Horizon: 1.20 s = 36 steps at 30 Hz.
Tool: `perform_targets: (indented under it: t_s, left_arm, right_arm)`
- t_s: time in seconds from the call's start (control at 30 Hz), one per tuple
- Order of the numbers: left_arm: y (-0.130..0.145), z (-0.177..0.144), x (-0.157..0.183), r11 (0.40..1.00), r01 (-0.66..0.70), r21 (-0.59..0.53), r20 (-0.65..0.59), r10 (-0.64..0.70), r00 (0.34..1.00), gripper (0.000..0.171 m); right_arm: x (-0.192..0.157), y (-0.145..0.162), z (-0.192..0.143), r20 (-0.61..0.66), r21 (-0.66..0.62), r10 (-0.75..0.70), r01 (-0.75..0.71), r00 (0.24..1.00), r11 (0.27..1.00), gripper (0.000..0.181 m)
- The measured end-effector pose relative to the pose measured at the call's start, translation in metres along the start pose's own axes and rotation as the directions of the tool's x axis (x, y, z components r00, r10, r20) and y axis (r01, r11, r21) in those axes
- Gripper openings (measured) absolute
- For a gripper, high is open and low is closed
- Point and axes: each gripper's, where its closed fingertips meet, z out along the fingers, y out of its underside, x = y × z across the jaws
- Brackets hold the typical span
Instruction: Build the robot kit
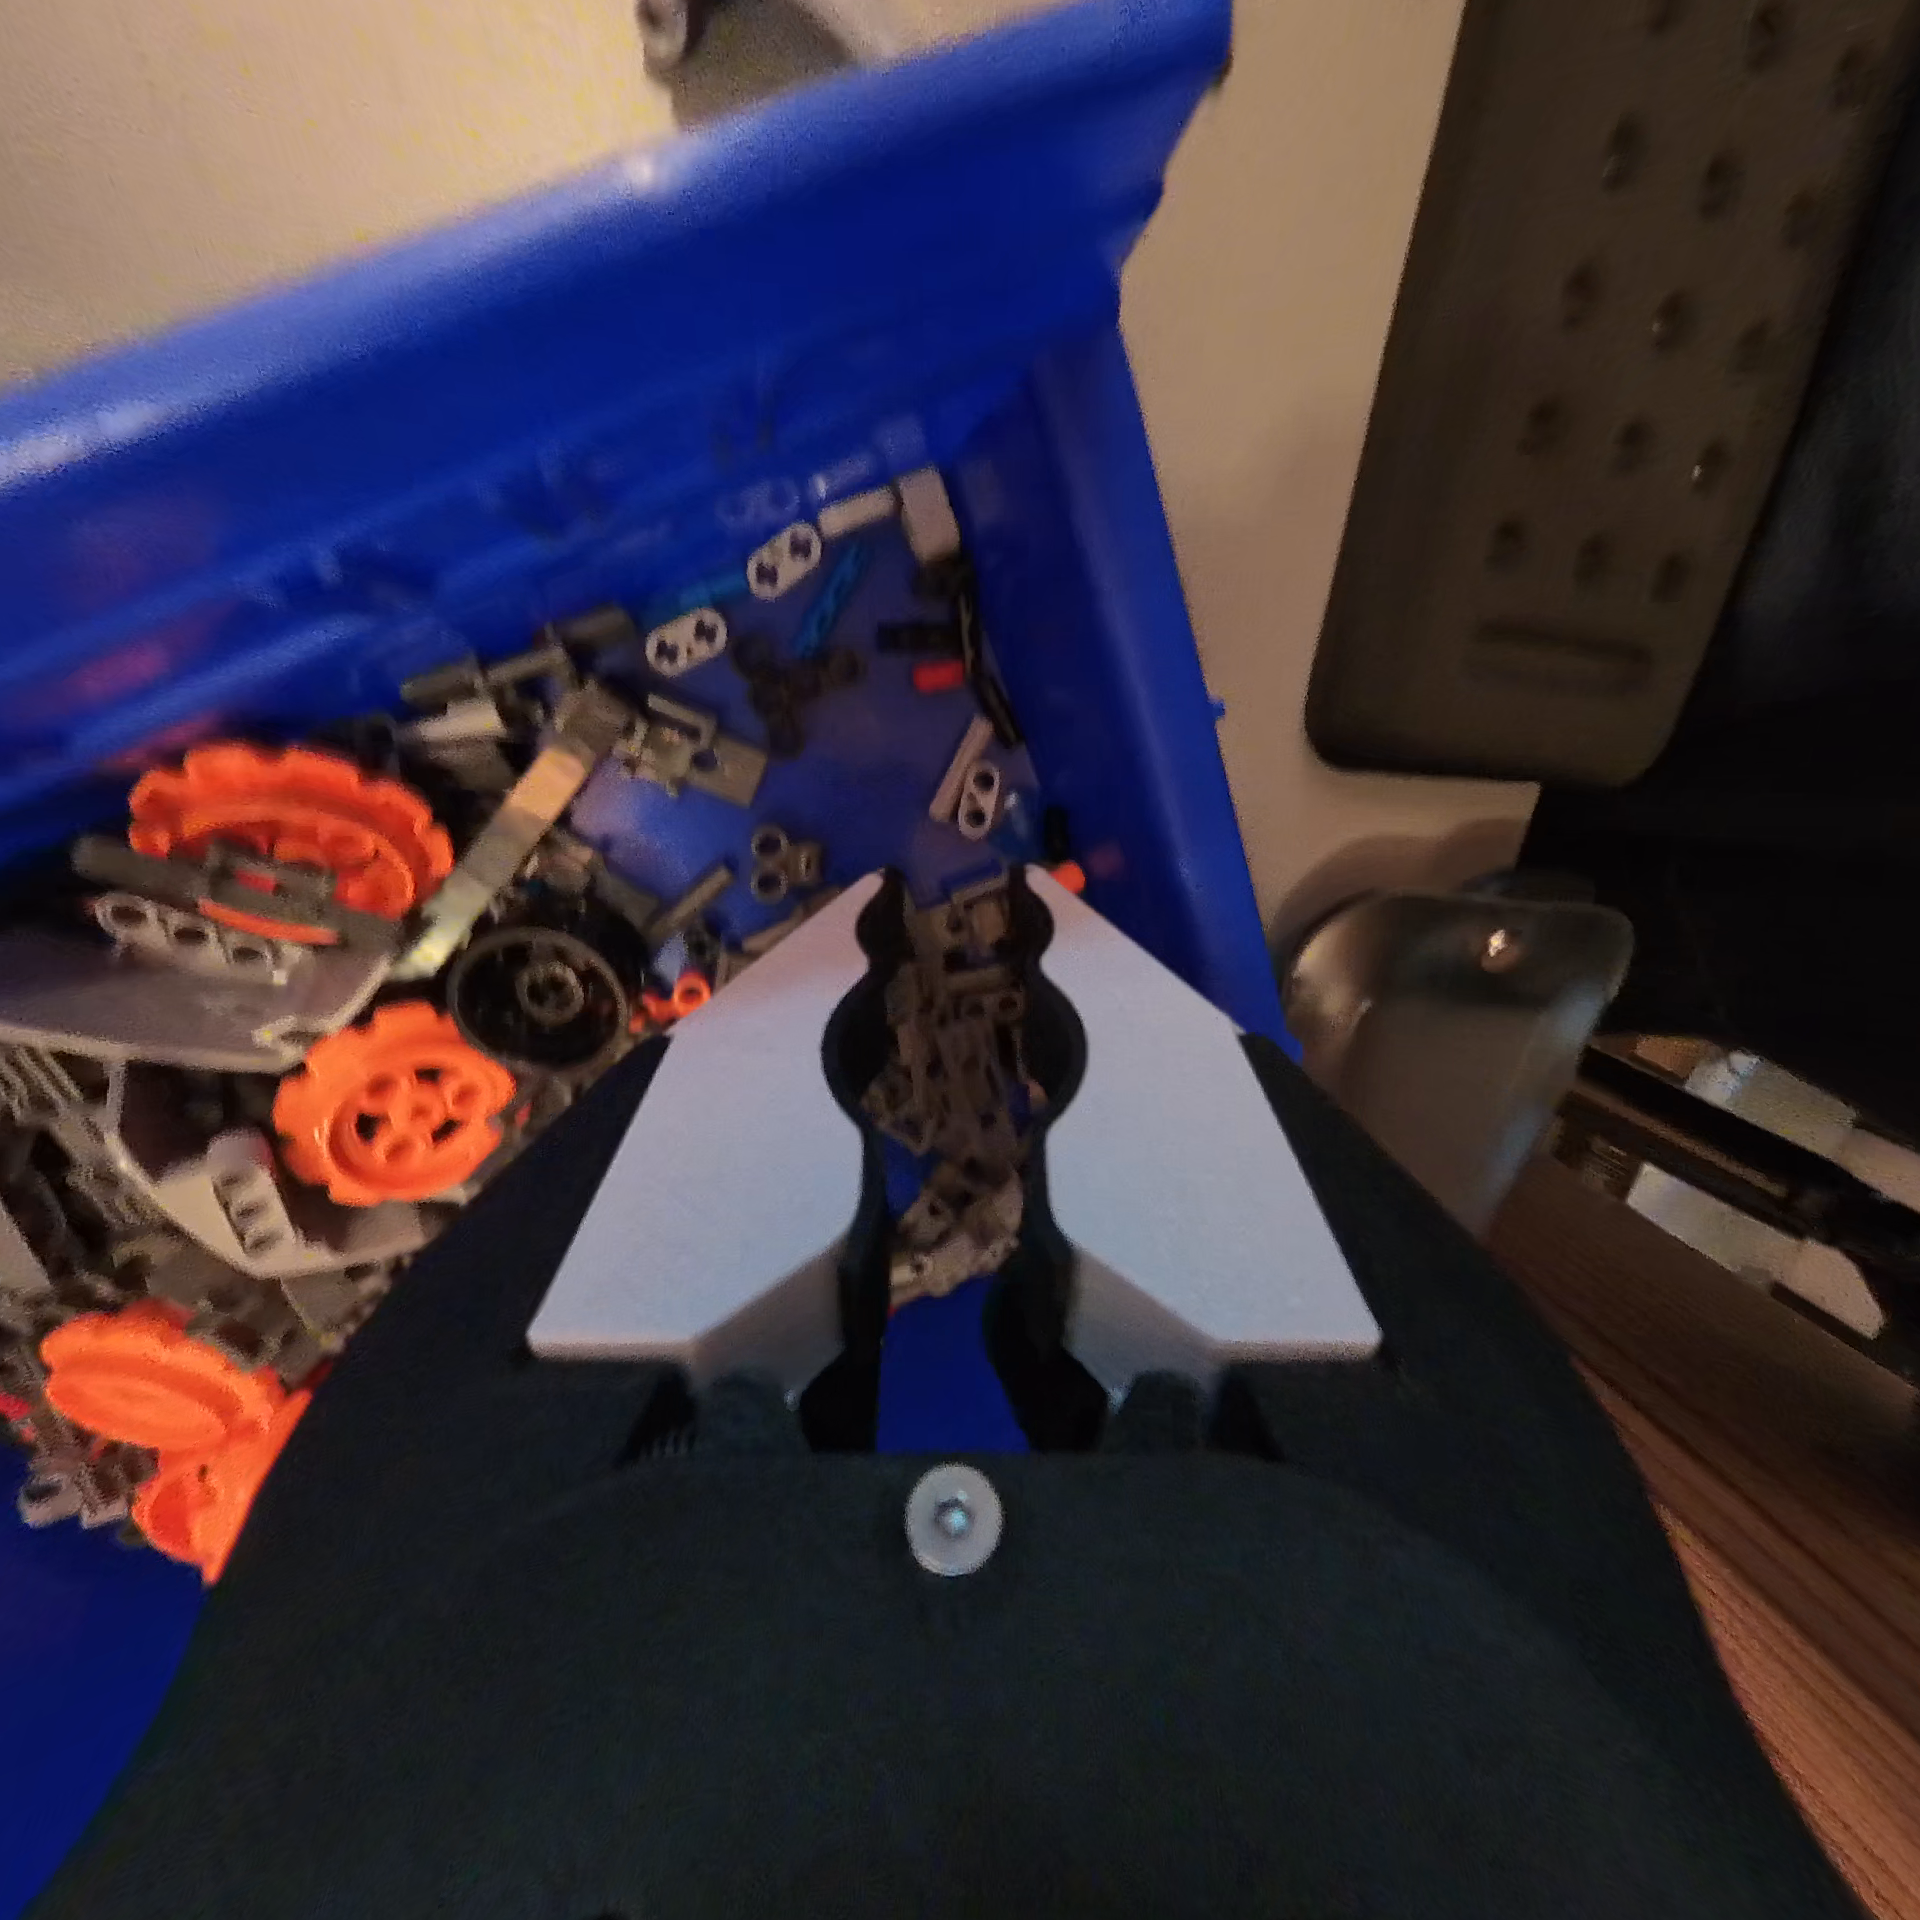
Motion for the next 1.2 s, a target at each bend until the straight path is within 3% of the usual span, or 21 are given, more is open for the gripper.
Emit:
perform_targets:
  t_s: [0.1,0.27,0.5,0.77,0.87,0.97,1.07,1.13,1.2]
  left_arm:
    - [-0.011,0.015,-0.001,1.0,-0.002,0.022,0.004,0.002,1.0,0.007]
    - [-0.005,0.026,-0.002,1.0,-0.019,-0.001,0.001,0.019,1.0,0.001]
    - [-0.005,0.03,-0.003,0.999,-0.035,0.006,0.009,0.035,0.999,0.009]
    - [-0.009,0.033,0.001,0.996,-0.088,0.03,0.051,0.087,0.995,0.003]
    - [-0.011,0.019,0.0,0.996,-0.073,0.056,0.063,0.069,0.996,0.003]
    - [-0.029,-0.015,0.003,0.989,-0.055,0.134,0.075,0.045,0.996,0.003]
    - [-0.069,-0.042,0.019,0.973,-0.087,0.215,0.099,0.067,0.993,0.002]
    - [-0.095,-0.04,0.033,0.97,-0.124,0.211,0.138,0.096,0.986,0.002]
    - [-0.119,-0.024,0.053,0.965,-0.092,0.247,0.099,0.069,0.993,0.003]
  right_arm:
    - [0.0,0.0,0.0,-0.002,0.003,0.0,0.0,1.0,1.0,0.017]
    - [0.0,-0.001,0.0,-0.002,0.005,0.002,-0.002,1.0,1.0,0.018]
    - [0.0,0.0,0.0,0.0,0.001,0.001,-0.001,1.0,1.0,0.018]
    - [0.001,0.0,0.0,-0.001,0.003,0.004,-0.004,1.0,1.0,0.018]
    - [0.001,-0.001,0.0,-0.002,0.004,0.004,-0.004,1.0,1.0,0.018]
    - [0.001,-0.001,0.0,-0.003,0.003,0.004,-0.004,1.0,1.0,0.018]
    - [0.001,-0.001,0.0,-0.004,0.003,0.003,-0.003,1.0,1.0,0.018]
    - [0.001,-0.001,0.0,-0.006,0.004,0.003,-0.003,1.0,1.0,0.018]
    - [0.002,-0.001,-0.001,-0.009,0.007,0.006,-0.006,1.0,1.0,0.018]
